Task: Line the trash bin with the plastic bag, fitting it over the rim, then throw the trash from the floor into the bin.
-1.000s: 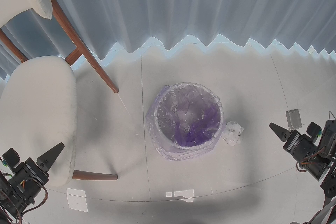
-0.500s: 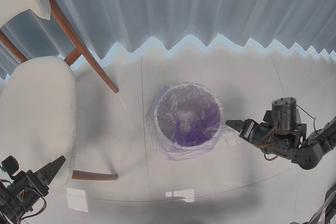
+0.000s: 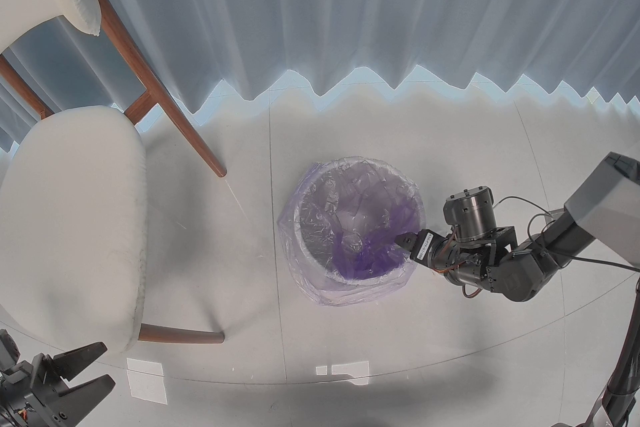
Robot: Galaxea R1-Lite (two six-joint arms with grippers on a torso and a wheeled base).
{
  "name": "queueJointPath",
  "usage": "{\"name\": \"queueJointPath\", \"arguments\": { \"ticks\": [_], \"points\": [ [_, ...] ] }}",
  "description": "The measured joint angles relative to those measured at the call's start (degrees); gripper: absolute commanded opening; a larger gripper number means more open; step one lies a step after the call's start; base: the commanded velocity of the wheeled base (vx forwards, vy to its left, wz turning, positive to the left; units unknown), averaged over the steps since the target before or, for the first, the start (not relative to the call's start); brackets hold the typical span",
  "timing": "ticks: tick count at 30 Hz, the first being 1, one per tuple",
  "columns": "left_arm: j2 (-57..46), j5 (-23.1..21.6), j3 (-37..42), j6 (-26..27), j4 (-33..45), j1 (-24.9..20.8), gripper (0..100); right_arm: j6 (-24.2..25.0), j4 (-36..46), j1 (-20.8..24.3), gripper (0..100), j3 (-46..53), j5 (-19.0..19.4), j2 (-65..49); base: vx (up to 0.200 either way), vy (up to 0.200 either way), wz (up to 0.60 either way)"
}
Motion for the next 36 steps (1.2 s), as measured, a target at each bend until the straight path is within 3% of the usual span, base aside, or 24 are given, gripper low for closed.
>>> {"name": "queueJointPath", "arguments": {
  "ticks": [6,7,25,32,36],
  "points": [
    [-0.3,1.2,-0.9,6.8,2.0,-0.1,100,0.0,0.2,0.1,100,-4.5,-0.2,5.1,0.000,0.000,0.00],
    [0.2,1.5,-1.0,7.7,2.4,-0.1,100,0.0,0.2,0.1,0,-5.1,-0.2,5.9,0.000,0.000,0.00],
    [15.1,2.1,-13.7,9.6,2.8,-0.1,100,-0.5,-4.4,0.1,0,-6.4,0.5,8.0,0.000,0.000,0.00],
    [22.6,2.1,-19.5,8.3,2.7,-1.0,100,-3.3,-5.6,-0.5,0,-0.6,7.4,-1.6,0.000,0.000,0.00],
    [27.2,2.0,-23.7,2.9,2.7,-2.3,100,-4.0,-4.3,-0.8,0,3.3,13.3,-9.6,0.000,0.000,0.00]
  ]
}}
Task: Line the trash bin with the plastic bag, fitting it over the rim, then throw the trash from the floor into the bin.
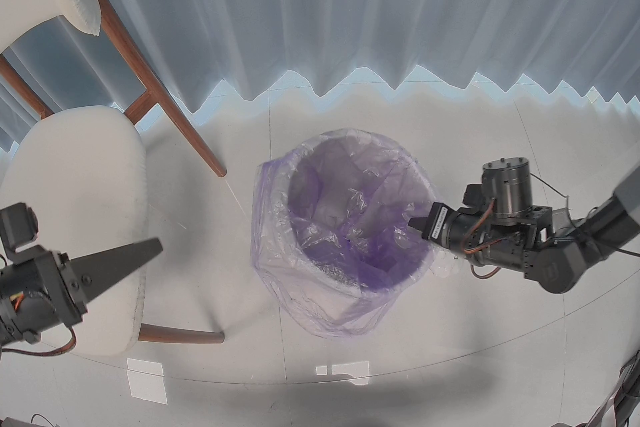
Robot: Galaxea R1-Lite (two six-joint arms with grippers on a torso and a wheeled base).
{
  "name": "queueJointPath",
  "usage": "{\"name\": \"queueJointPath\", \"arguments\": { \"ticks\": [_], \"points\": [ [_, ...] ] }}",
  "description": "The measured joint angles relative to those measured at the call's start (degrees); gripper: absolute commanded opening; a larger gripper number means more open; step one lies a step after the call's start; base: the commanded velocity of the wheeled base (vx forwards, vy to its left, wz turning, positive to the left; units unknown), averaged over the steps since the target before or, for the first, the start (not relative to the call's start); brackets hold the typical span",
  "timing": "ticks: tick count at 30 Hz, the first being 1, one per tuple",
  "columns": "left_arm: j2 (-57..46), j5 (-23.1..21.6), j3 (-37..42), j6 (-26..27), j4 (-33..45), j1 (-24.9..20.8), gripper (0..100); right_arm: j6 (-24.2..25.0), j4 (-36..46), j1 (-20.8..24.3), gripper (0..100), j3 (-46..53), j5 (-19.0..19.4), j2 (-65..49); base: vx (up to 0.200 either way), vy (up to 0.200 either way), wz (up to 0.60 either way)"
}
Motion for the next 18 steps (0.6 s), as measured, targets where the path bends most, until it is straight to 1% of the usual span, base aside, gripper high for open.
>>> {"name": "queueJointPath", "arguments": {
  "ticks": [2,4,6,8,12,18],
  "points": [
    [2.5,-0.1,-2.4,-5.2,0.0,-0.8,100,-0.2,1.7,-0.1,0,2.0,2.7,-4.2,0.000,0.000,0.00],
    [5.0,-0.2,-4.9,-9.3,0.0,-1.5,100,-0.4,3.4,-0.2,0,4.0,4.9,-8.1,0.000,0.000,0.00],
    [7.6,-0.3,-7.3,-11.7,0.0,-2.1,100,-0.5,4.7,-0.2,0,5.8,6.7,-11.8,0.000,0.000,0.00],
    [10.3,-0.4,-9.9,-12.9,0.1,-2.6,100,-0.7,6.0,-0.1,0,7.6,7.8,-15.1,0.000,0.000,0.00],
    [14.6,-0.5,-13.9,-12.5,0.2,-3.2,100,-0.9,7.0,0.1,0,9.8,8.5,-19.4,0.000,0.000,0.00],
    [20.7,-0.5,-17.5,-5.0,0.3,-3.6,100,-0.9,7.3,0.6,0,10.9,8.7,-22.5,0.000,0.000,0.00]
  ]
}}
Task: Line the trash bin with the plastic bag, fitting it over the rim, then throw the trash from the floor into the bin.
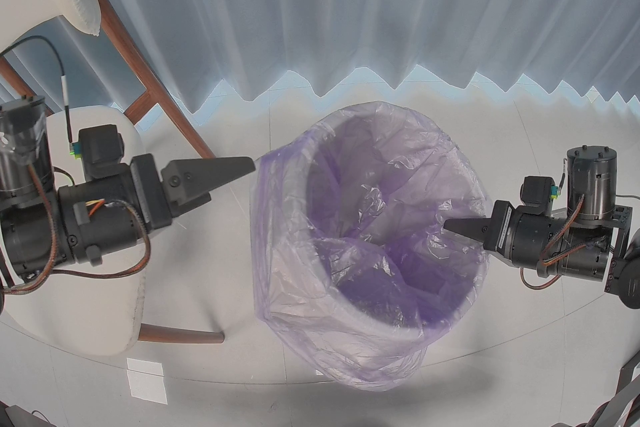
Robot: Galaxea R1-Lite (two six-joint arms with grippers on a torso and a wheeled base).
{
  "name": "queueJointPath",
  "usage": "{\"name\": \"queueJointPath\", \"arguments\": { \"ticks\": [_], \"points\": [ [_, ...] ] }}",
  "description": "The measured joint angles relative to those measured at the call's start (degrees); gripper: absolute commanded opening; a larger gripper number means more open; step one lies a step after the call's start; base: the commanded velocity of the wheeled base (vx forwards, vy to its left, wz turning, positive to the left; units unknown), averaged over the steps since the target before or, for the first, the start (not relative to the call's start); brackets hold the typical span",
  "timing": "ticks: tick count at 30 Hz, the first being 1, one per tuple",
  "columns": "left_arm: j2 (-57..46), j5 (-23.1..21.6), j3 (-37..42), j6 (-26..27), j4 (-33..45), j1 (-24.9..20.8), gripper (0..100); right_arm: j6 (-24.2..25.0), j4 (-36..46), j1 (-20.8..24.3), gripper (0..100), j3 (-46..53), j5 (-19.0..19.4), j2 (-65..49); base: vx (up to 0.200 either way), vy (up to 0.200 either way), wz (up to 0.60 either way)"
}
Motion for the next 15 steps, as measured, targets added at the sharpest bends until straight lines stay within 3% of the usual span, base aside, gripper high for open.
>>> {"name": "queueJointPath", "arguments": {
  "ticks": [15],
  "points": [
    [7.7,1.0,-4.7,1.8,0.6,-2.2,100,0.0,0.0,1.1,0,-0.3,0.0,-1.6,0.000,0.000,0.00]
  ]
}}
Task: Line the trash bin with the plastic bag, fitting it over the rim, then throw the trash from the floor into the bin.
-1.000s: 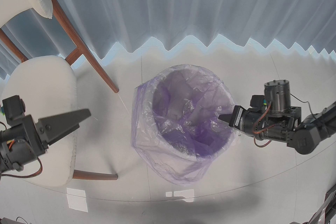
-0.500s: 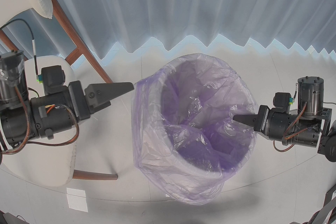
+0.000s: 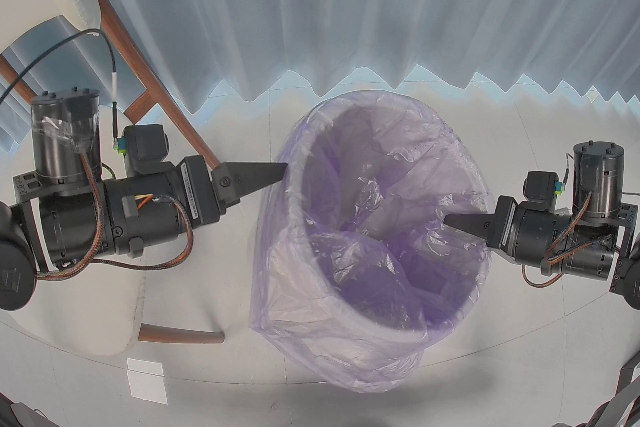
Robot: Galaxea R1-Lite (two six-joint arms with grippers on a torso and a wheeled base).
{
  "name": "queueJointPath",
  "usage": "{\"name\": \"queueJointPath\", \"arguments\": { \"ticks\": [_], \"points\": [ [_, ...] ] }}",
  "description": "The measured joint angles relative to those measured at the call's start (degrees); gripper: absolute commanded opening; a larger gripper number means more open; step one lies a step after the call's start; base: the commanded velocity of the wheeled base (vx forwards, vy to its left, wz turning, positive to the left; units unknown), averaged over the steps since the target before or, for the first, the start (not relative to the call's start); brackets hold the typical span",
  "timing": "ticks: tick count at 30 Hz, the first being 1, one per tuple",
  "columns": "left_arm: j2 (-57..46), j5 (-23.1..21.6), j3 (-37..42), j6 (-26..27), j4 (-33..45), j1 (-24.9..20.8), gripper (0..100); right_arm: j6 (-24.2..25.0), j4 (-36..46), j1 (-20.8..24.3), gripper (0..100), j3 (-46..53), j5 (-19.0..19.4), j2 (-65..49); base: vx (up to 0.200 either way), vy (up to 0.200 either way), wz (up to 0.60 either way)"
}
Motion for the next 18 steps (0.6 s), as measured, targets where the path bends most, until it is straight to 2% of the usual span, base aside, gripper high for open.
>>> {"name": "queueJointPath", "arguments": {
  "ticks": [5,9,12,18],
  "points": [
    [1.2,2.6,0.1,1.5,4.1,0.0,100,0.2,0.2,0.0,0,-0.4,-0.2,-0.1,0.000,0.000,0.00],
    [1.5,3.1,0.1,3.1,5.3,0.4,100,1.0,0.1,0.0,0,-1.2,0.0,-0.4,0.000,0.000,0.00],
    [1.8,3.7,0.3,4.0,6.5,1.4,100,3.6,0.0,-0.1,0,-2.8,0.3,-1.0,0.000,0.000,0.00],
    [1.9,3.7,0.4,4.1,6.5,1.7,100,4.5,0.0,-0.4,0,-3.8,0.4,-1.5,0.000,0.000,0.00]
  ]
}}
